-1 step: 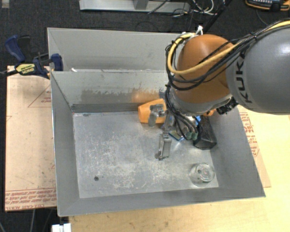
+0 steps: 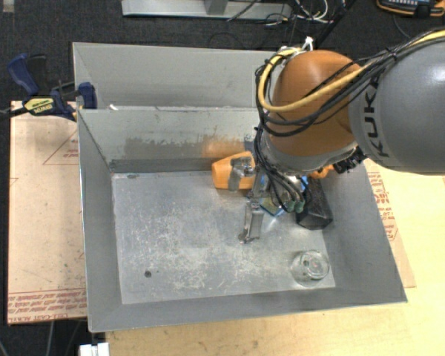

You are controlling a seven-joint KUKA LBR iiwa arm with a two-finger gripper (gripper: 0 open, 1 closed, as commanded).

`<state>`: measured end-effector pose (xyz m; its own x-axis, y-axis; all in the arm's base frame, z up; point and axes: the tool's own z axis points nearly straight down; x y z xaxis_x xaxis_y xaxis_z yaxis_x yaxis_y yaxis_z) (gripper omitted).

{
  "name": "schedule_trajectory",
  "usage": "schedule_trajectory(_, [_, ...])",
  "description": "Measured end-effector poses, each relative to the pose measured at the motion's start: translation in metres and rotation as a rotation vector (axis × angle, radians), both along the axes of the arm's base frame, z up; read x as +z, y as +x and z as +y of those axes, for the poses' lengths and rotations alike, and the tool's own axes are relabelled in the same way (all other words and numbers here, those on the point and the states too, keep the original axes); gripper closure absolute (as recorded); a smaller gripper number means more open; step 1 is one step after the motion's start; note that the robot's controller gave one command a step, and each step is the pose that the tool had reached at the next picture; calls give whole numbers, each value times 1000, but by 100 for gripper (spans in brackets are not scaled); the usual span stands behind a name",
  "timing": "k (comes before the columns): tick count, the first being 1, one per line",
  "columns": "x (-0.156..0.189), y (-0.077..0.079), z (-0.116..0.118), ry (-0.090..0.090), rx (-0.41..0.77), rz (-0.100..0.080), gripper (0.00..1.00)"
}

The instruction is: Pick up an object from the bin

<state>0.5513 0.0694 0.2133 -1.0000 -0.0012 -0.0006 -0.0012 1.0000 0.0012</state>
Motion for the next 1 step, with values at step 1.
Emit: schedule_trajectory(1, [-8,18,-21,2,-50,-1,0])
